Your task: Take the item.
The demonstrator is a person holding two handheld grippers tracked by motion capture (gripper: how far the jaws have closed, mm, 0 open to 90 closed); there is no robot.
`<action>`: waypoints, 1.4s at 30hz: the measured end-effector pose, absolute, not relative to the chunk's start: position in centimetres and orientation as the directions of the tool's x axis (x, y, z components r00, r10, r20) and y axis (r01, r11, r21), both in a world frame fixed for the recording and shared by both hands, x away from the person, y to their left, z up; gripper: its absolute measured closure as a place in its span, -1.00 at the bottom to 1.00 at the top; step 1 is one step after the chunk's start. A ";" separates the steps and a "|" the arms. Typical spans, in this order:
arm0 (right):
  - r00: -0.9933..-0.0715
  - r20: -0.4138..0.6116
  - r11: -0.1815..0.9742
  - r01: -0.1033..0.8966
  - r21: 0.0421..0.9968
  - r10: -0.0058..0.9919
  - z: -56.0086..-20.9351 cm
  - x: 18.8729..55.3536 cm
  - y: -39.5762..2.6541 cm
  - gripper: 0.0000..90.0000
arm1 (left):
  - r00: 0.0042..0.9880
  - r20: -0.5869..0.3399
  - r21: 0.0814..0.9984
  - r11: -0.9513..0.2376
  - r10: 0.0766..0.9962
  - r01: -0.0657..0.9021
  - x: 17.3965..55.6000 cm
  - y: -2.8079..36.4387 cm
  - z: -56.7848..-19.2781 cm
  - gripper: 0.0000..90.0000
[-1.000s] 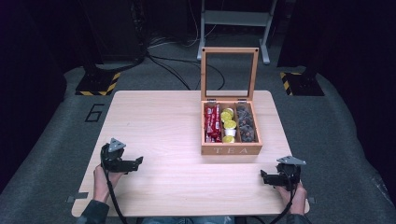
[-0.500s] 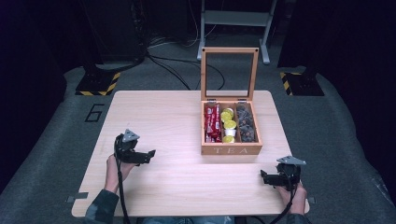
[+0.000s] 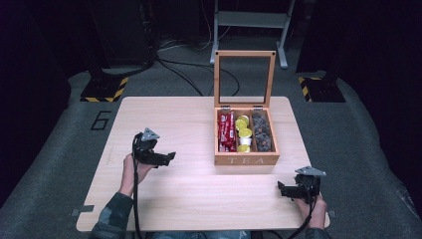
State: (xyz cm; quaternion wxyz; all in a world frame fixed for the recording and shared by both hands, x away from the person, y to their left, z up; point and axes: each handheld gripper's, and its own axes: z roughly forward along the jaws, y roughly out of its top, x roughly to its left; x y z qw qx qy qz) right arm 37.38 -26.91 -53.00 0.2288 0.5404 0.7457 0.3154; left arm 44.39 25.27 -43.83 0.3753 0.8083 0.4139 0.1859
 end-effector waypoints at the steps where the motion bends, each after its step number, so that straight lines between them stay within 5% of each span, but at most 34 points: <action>1: -0.311 0.000 0.217 0.662 0.718 0.950 -53.0 37.4 -26.9 -1.00 | 0.588 -0.010 0.761 -0.376 0.809 0.530 44.4 25.3 -43.8 -0.85; 42: -0.313 -0.002 0.218 0.660 0.719 0.950 -53.0 37.4 -26.9 -1.00 | 0.691 0.002 0.753 -0.456 0.722 0.474 50.9 14.0 -40.6 -0.95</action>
